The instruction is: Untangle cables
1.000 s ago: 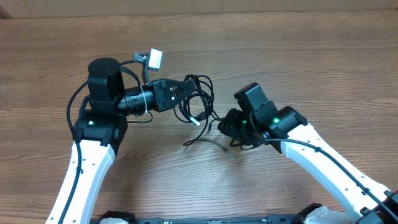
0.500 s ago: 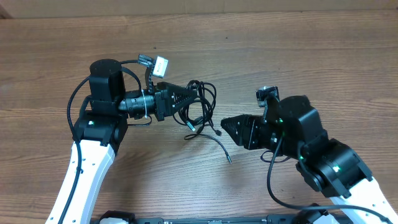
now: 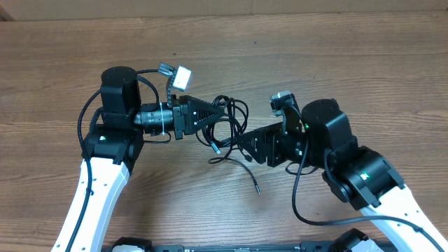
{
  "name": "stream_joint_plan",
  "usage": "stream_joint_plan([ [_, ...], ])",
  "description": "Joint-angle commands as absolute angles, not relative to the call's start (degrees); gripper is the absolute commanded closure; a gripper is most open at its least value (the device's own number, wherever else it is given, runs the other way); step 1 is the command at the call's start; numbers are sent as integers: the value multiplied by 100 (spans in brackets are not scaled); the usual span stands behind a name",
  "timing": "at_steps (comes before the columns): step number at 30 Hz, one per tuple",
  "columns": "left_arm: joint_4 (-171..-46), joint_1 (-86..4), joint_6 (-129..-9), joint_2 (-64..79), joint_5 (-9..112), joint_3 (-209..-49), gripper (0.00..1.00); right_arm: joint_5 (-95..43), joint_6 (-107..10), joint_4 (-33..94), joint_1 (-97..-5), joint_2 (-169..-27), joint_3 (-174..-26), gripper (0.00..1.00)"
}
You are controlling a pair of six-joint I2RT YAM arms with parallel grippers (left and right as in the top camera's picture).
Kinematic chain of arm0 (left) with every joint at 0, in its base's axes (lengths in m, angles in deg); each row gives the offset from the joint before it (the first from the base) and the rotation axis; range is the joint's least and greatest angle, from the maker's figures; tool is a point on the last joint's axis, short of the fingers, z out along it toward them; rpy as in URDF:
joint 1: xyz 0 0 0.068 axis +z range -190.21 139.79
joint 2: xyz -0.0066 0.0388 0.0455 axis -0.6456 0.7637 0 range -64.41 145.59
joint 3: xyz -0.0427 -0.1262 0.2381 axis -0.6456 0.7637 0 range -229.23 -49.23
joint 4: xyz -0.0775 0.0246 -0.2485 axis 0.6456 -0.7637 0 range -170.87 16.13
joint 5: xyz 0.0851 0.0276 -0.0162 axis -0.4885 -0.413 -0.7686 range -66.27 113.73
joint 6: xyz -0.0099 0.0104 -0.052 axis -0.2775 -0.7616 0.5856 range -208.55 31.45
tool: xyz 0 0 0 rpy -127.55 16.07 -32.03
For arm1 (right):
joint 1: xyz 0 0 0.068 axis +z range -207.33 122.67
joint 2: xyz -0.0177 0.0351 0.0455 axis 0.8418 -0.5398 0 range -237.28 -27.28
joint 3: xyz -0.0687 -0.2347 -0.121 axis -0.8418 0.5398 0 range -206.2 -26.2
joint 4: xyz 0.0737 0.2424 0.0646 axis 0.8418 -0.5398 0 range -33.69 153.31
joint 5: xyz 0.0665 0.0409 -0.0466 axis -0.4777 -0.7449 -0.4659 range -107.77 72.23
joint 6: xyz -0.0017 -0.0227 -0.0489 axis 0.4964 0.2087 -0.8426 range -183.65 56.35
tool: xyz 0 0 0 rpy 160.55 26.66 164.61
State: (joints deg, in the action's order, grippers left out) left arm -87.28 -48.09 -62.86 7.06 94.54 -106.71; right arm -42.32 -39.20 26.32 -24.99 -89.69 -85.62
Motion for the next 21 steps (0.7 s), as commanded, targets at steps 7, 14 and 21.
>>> stream_joint_plan([
  [7,-8225,-4818,-4528,642,9360,-10756,96,-3994,-2884,3056,-2237,-9623,-8551,47],
  [14,-8079,-4816,-3261,642,9369,-10756,96,-2589,-1538,3187,-2058,-10068,-8551,51],
  [21,-6966,-4746,-2089,640,9349,-10756,96,-1485,-1242,2149,-2058,-10123,-8551,55],
])
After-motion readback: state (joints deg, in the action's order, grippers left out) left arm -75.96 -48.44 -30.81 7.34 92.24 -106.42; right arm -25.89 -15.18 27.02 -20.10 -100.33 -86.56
